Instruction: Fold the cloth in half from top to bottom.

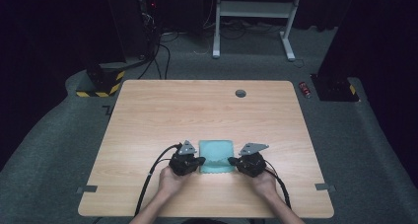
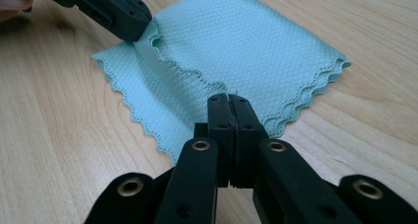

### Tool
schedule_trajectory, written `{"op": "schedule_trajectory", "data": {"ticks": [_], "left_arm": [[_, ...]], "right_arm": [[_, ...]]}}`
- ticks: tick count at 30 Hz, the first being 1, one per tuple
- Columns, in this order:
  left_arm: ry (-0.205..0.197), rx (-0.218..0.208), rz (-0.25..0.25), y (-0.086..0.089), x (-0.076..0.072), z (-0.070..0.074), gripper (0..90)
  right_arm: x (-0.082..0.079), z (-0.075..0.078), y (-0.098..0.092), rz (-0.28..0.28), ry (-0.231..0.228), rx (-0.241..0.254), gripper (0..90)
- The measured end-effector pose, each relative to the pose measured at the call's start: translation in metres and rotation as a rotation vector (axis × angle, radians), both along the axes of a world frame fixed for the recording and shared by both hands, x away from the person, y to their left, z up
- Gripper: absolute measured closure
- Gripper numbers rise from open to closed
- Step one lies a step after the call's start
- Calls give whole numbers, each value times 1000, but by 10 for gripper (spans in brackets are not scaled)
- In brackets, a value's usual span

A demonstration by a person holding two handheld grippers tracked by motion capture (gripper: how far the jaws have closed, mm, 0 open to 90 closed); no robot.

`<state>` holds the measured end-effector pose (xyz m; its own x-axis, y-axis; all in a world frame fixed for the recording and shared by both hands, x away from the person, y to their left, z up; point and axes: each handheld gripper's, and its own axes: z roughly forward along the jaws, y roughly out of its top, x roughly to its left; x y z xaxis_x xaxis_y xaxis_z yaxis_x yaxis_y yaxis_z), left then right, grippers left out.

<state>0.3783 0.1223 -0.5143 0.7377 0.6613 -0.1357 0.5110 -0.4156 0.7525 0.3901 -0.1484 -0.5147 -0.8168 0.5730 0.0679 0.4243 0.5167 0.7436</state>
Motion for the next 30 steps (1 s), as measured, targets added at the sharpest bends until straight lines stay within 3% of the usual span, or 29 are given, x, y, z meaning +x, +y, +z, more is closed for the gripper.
{"op": "schedule_trajectory", "data": {"ticks": [6, 9, 16, 24, 30], "left_arm": [[33, -58, -2, 7, -4, 1, 841], [45, -67, -9, 10, -6, 2, 821], [63, -111, -36, 14, -12, 9, 680], [55, -121, 44, 16, -4, 12, 660], [59, -86, 65, 6, 3, 8, 635]], "right_arm": [[-4, -2, -3, -4, 20, 17, 820], [-7, -1, -7, -5, 24, 31, 805], [-15, 6, -16, -11, 28, 57, 737], [-15, 13, -16, -44, 18, 86, 775], [-7, 18, -1, -63, 0, 82, 776]]}}
